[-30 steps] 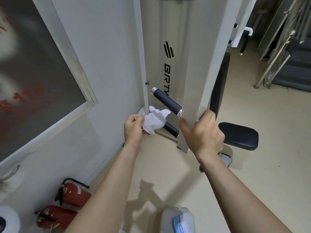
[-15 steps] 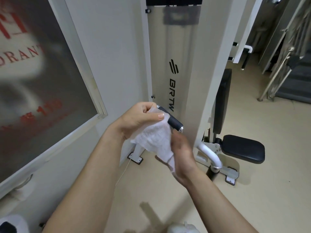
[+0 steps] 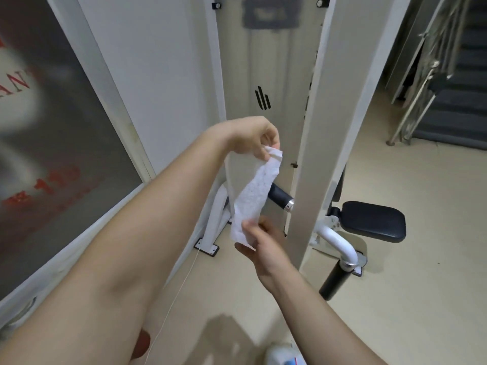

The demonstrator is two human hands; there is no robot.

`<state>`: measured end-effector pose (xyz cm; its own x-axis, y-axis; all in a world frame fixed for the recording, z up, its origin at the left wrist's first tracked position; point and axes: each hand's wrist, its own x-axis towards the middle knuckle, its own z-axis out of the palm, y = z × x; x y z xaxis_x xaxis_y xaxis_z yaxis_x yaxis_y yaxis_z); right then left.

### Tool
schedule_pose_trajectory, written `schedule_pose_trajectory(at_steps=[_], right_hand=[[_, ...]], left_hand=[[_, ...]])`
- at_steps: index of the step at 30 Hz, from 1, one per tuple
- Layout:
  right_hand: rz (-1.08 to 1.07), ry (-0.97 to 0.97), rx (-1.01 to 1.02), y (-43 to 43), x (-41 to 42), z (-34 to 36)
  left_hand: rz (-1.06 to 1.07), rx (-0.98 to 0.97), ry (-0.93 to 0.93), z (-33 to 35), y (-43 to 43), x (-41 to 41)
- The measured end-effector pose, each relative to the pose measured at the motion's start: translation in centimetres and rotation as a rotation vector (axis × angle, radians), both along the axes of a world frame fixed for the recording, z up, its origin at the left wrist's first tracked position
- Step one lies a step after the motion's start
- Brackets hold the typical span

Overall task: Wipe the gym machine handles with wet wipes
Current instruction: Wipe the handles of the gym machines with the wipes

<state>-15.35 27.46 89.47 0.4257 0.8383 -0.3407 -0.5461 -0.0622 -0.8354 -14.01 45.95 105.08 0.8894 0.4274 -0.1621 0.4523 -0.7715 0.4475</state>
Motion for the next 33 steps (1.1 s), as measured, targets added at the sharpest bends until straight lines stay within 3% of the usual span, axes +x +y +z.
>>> schedule_pose_trajectory(at_steps=[5, 10, 12, 14, 15, 17, 19, 20, 22, 24, 26, 30, 33], right_hand=[[-0.230, 0.113, -0.054, 2.0, 1.4, 0.3], [-0.252, 0.186, -0.188, 3.2, 1.8, 0.0], [-0.196, 0.166, -0.272, 2.9, 1.5, -0.1], [-0.161, 0.123, -0.317, 2.2, 1.4, -0.1], [-0.150, 0.100, -0.322, 1.7, 1.4, -0.1], [-0.115, 0.037, -0.295, 0.6, 1.3, 0.1], [-0.067, -0.062, -0.269, -0.6, 1.1, 0.4], [-0.044, -0.105, -0.261, -1.2, 1.0, 0.7], [0.010, -0.154, -0.258, -2.4, 0.6, 1.4], [0.045, -0.208, -0.256, -3.4, 0.3, 1.7], [0.025, -0.263, -0.219, -3.8, 0.0, 1.8], [-0.051, -0.453, -0.062, -3.8, -0.5, 2.0], [-0.076, -0.860, 0.024, -2.9, -0.7, 2.9]], left_hand=[[-0.102, 0.318, 0.029, -1.4, 0.0, 6.1], [-0.135, 0.328, 0.210, -5.3, 0.0, 8.7], [-0.122, 0.235, 0.286, -6.3, -0.2, 8.1], [-0.099, 0.141, 0.205, -6.5, 0.3, 7.0], [-0.071, 0.099, 0.072, -6.5, 0.7, 6.2], [0.110, -0.025, -0.369, -6.9, 0.1, 3.7], [0.521, -0.154, -0.902, -8.8, -1.7, 0.6], [0.749, -0.198, -1.054, -10.3, -2.8, -0.8], [1.006, -0.523, -1.070, -13.6, -4.9, -2.9], [0.921, -1.070, -0.925, -16.4, -6.2, -3.9], [0.810, -1.384, -0.888, -18.1, -6.9, -4.4], [0.734, -1.451, -1.020, -19.0, -6.9, -4.6], [0.679, -1.428, -1.062, -18.9, -6.7, -5.3]])
